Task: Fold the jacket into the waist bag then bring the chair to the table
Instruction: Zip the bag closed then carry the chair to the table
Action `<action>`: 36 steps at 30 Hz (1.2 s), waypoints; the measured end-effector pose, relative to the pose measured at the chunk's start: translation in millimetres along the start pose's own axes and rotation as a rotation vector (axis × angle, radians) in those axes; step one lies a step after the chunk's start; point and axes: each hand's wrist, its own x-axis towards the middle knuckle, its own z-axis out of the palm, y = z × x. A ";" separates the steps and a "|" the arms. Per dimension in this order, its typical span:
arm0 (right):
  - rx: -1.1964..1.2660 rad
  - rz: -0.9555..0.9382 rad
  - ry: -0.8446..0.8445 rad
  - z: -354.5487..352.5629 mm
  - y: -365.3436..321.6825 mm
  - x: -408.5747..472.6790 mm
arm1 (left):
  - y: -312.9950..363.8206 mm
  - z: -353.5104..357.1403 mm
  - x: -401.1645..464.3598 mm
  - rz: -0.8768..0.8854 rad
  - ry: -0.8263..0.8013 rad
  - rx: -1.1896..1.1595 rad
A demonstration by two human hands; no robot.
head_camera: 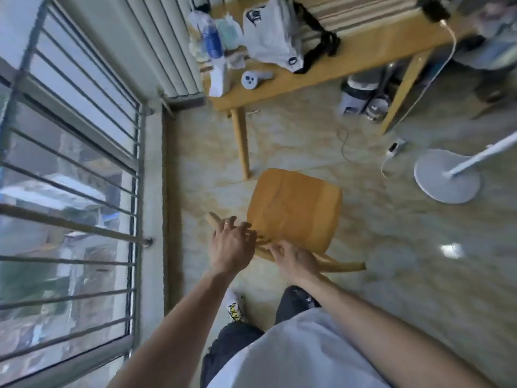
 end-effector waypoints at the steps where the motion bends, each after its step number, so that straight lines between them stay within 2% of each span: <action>1: -0.069 0.023 0.052 8.0 -1.5 -8.5 | -8.5 1.5 -1.2 0.052 -0.045 0.036; 6: -0.297 0.216 0.323 28.0 -5.7 -37.8 | -39.2 4.8 -1.3 0.262 -0.083 0.200; 8: -0.325 0.333 0.430 29.8 -5.6 -47.3 | -43.4 3.9 -4.3 0.267 -0.092 0.222; 10: -0.264 0.458 0.540 29.4 -7.8 -55.6 | -45.4 1.9 -7.0 0.195 -0.119 0.164; 13: -0.011 0.608 0.702 21.1 -11.2 -61.1 | -47.1 -1.4 -1.3 0.046 -0.155 0.030; 15: 0.296 0.668 0.822 13.3 -10.0 -61.8 | -47.2 -1.8 2.9 -0.025 -0.155 -0.069; 17: 0.671 0.737 0.869 6.3 -7.7 -57.7 | -44.8 -1.1 7.4 -0.124 -0.159 -0.277; 19: 0.925 0.802 0.882 2.2 -7.9 -52.1 | -40.8 1.2 12.8 -0.267 -0.166 -0.519; 24: 1.085 0.839 0.925 -0.5 -21.9 -32.1 | -24.6 13.9 29.8 -0.530 -0.212 -0.851; 26: 1.180 0.927 0.886 -3.3 -13.9 -24.1 | -20.5 15.5 39.3 -0.709 -0.231 -1.049; 29: 1.516 1.150 0.660 -15.6 17.5 -15.9 | -18.2 12.4 55.2 -0.974 -0.347 -1.274; 31: 1.686 1.146 0.492 -27.1 34.1 -14.5 | -14.9 7.4 62.8 -1.102 -0.377 -1.264; 33: 1.697 1.135 0.393 -39.5 45.8 -8.5 | -6.5 0.8 70.3 -1.169 -0.371 -1.218; 36: 1.691 1.090 0.315 -68.0 45.2 2.8 | 8.9 -14.2 86.9 -1.172 -0.349 -1.164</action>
